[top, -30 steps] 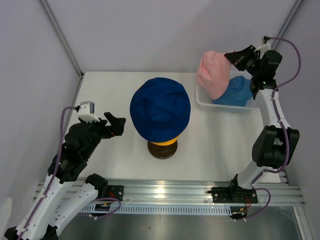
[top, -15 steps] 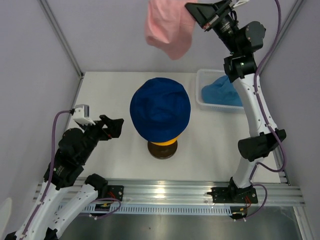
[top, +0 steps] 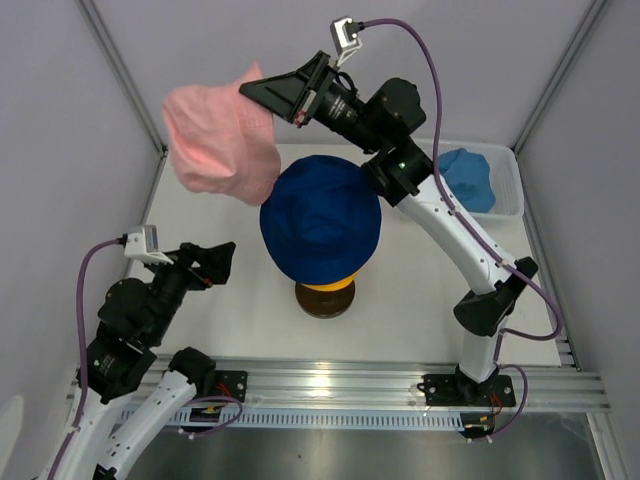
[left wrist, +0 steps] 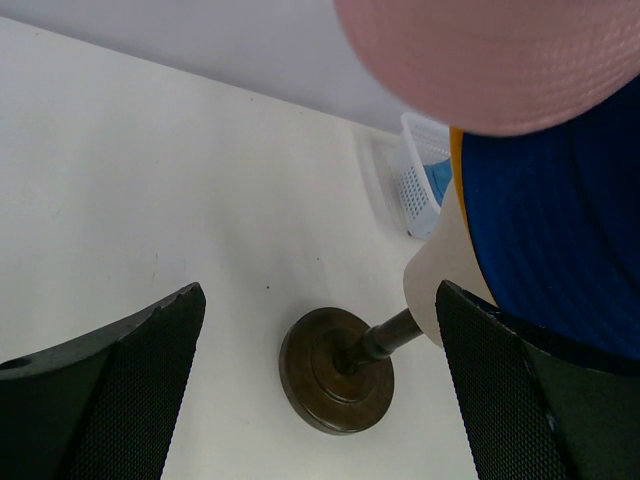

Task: Stack the hats

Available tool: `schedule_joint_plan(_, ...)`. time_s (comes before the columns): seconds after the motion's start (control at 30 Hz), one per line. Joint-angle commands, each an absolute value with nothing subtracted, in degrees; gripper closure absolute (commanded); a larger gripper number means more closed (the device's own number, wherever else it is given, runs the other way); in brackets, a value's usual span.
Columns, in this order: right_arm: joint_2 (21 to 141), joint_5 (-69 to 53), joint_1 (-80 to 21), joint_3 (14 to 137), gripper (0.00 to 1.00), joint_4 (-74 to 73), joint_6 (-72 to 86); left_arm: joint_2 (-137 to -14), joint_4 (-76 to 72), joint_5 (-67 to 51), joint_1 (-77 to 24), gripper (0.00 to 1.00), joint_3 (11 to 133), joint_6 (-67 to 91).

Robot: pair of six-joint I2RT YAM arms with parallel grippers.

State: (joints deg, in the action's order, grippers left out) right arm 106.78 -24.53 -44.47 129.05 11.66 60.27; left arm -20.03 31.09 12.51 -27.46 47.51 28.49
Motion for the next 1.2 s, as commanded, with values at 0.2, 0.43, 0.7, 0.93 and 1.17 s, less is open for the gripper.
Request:
schedule_joint_plan(0.2,89.6,-13.6,-51.2,114.7,1.00,8.2,48.9,-14.8,31.6,17.9,-27.2,0.01,45.6,31.6)
schedule_joint_plan(0.43,80.3,-7.0,-53.4,106.7,1.00,1.6,45.0,-13.1,32.2,19.9,-27.2,0.01,45.2,32.8)
schedule_joint_plan(0.7,79.0,-3.2,-56.9,102.2,1.00,6.1,47.9,-12.3,31.4,20.8,-27.2,0.00,44.6,34.1)
schedule_joint_plan(0.93,81.7,1.7,-63.1,107.4,1.00,2.0,46.1,-10.2,29.0,19.4,-27.2,0.01,43.5,35.3)
schedule_joint_plan(1.17,81.5,13.2,-71.8,107.1,1.00,1.8,39.6,-10.3,27.9,17.1,-27.2,0.01,44.2,34.5)
